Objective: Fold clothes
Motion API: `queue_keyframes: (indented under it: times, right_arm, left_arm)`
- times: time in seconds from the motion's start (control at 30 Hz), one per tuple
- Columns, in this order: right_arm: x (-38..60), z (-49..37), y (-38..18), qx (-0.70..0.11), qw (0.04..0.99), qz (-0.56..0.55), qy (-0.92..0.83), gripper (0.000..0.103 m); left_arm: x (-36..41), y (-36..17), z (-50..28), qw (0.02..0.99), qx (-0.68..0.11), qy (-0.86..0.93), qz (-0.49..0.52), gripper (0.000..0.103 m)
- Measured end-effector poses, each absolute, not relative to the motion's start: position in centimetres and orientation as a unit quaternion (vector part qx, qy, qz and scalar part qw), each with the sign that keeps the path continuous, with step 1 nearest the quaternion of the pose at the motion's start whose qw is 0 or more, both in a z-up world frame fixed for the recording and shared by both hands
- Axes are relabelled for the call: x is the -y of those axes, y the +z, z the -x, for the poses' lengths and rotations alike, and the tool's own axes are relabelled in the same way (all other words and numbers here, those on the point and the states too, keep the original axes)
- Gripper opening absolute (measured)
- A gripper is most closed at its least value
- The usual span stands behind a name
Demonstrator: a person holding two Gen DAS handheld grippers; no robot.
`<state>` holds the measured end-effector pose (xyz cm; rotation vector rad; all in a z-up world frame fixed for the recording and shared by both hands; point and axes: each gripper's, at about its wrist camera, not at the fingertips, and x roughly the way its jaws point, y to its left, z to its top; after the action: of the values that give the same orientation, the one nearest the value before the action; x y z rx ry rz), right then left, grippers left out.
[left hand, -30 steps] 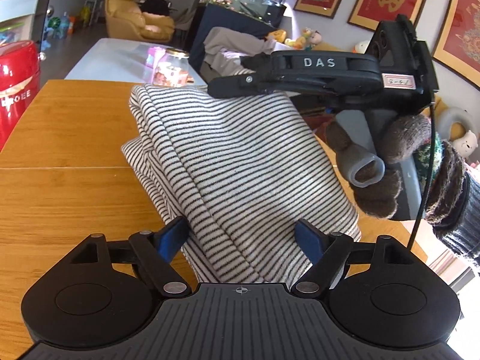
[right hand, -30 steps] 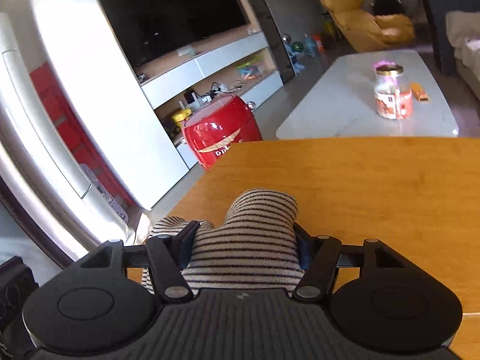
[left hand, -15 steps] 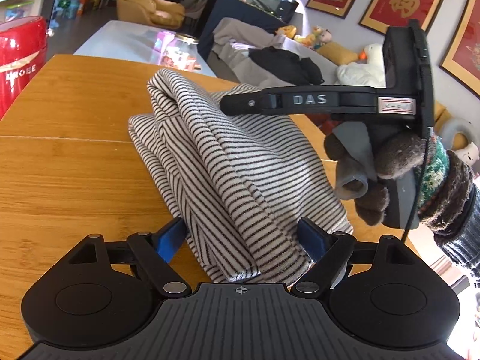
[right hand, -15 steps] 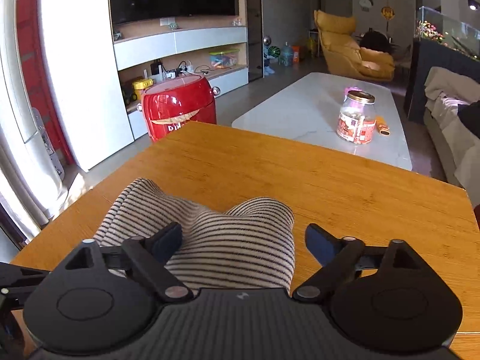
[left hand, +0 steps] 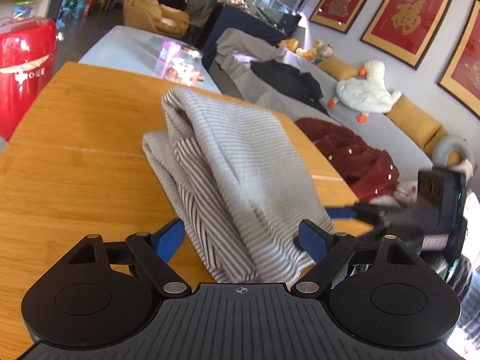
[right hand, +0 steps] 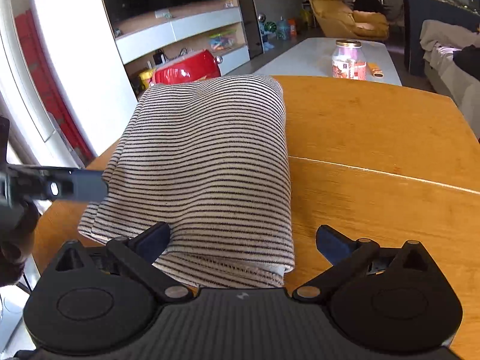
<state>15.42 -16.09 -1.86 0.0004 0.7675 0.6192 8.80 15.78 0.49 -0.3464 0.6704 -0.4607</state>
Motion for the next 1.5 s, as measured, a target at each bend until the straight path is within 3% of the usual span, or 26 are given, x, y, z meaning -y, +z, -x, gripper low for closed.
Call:
queue_keyframes:
  times: [0.23, 0.43, 0.6, 0.8, 0.83, 0.87, 0.93, 1.07, 1.17, 1.23, 1.3, 1.5]
  right_arm:
    - [15.3, -14.2, -2.5, -0.347, 0.896, -0.005, 0.277, 0.103]
    - [16.2, -13.9, -2.6, -0.357, 0.892, -0.034, 0.276, 0.103]
    - [16.9, -14.0, -1.8, -0.369, 0.865, -0.050, 0.337, 0.103]
    - [20.8, -18.7, 3.0, -0.306, 0.885, -0.156, 0.316, 0.103]
    - [20.6, -20.2, 3.5, -0.306, 0.889, -0.150, 0.305, 0.099]
    - [20.4, -21.5, 3.8, -0.307, 0.895, -0.144, 0.291, 0.088]
    - [19.4, -24.5, 3.7, -0.321, 0.896, -0.142, 0.272, 0.076]
    - [16.9, -29.8, 2.3, -0.366, 0.863, -0.162, 0.308, 0.076]
    - [14.5, -32.4, -0.6, -0.444, 0.808, -0.190, 0.339, 0.087]
    - [13.3, -33.1, -2.4, -0.475, 0.777, -0.218, 0.349, 0.084]
    - [12.4, -31.5, -1.0, -0.449, 0.792, -0.185, 0.370, 0.074]
    - [11.3, -25.3, 3.3, -0.330, 0.843, -0.068, 0.419, 0.064]
  left_arm:
    - [-14.8, 6.1, -11.3, 0.916, -0.226, -0.270, 0.193, 0.093]
    - [-12.2, 1.7, -17.2, 0.905, -0.298, -0.243, 0.183, 0.087]
    - [-12.7, 0.2, -16.8, 0.910, -0.297, -0.238, 0.164, 0.083]
    - [-12.2, 0.0, -15.7, 0.920, -0.285, -0.246, 0.112, 0.084]
    - [-12.3, -0.1, -15.7, 0.919, -0.284, -0.248, 0.116, 0.084]
    - [-12.5, -0.1, -15.8, 0.918, -0.283, -0.250, 0.122, 0.084]
    - [-12.9, -0.2, -15.9, 0.915, -0.281, -0.256, 0.133, 0.084]
    - [-13.7, -0.5, -15.8, 0.910, -0.279, -0.268, 0.146, 0.084]
    - [-14.2, -0.6, -15.7, 0.907, -0.279, -0.276, 0.154, 0.084]
    - [-14.7, -0.9, -15.7, 0.905, -0.279, -0.277, 0.160, 0.084]
    - [-15.1, -1.1, -15.7, 0.905, -0.278, -0.277, 0.167, 0.084]
    - [-16.3, -1.3, -14.8, 0.902, -0.276, -0.275, 0.189, 0.092]
